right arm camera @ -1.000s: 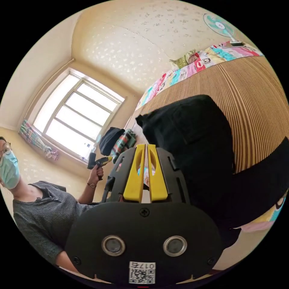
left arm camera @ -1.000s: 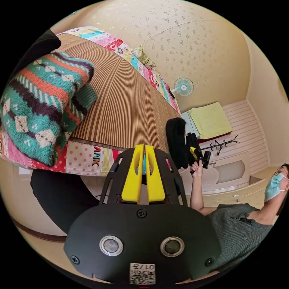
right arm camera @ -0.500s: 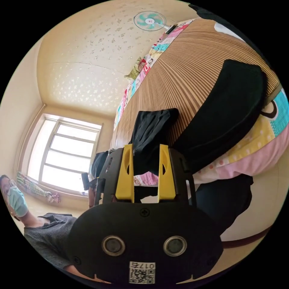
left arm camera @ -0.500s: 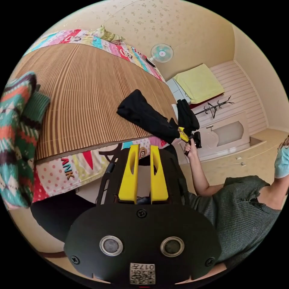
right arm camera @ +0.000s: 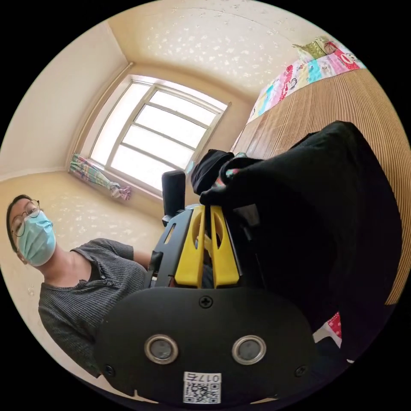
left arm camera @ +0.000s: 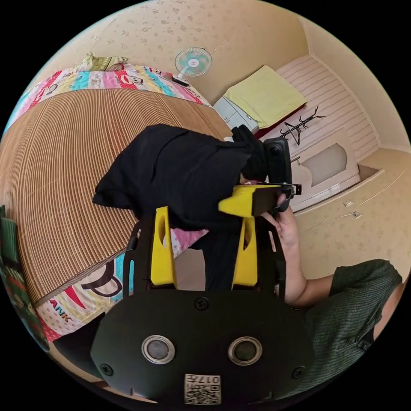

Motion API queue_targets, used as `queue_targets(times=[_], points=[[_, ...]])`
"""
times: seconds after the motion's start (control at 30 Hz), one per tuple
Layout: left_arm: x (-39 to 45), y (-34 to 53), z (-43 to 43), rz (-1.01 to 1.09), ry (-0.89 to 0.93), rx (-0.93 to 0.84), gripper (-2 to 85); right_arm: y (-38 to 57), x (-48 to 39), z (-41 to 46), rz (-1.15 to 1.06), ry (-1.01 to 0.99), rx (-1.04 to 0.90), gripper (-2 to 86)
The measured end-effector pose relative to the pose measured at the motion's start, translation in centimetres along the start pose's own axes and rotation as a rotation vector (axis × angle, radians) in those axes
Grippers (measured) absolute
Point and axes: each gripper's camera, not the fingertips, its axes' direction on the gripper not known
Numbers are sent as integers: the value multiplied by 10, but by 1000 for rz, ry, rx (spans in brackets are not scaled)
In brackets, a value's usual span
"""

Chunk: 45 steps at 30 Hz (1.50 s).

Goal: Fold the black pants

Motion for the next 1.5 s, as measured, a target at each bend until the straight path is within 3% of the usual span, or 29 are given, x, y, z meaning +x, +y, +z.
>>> queue_targets(times=[0.17,0.23,0.3,0.43,0.5,0.6,0.63,0.73,0.83,0.9,1.0,1.07,1.17,1.27,1.4,1.5], points=[[-12,-5,-37,46,9,127,41,2,-34,-37,-73,155,53,10],[-35,-16,-68,5,20,163,36,8,-38,-65,-152,0,129,8],[-87,-22,-133,-109,115,312,37,18,-30,-95,-174,-110,229,8],[-160,13,-272,-265,38,653,43,49,10,-154,72,85,368,13],[-208,72,-341,-505,-63,887,47,71,23,-173,151,178,431,20],[-237,174,-376,-662,-45,1206,63,103,49,-193,327,352,503,50],[-238,186,-377,-668,-54,1220,68,112,60,-198,412,419,519,72],[-230,193,-362,-639,-177,1005,89,125,82,-205,587,567,570,126],[-211,153,-302,-508,-216,669,126,116,90,-207,650,697,624,133],[-187,117,-244,-399,-207,469,142,99,99,-206,655,743,614,112],[-165,78,-185,-288,-103,330,142,53,120,-208,628,740,506,39],[-161,60,-160,-272,-56,281,140,15,92,-222,367,614,497,23],[-155,40,-135,-251,-10,234,139,11,20,-256,65,605,622,14],[-153,29,-117,-261,-15,210,139,57,-23,-287,44,660,830,10],[-158,21,-93,-303,-9,175,140,139,-36,-299,17,687,967,8],[-162,11,-74,-332,-4,138,140,201,16,-314,308,512,915,7]])
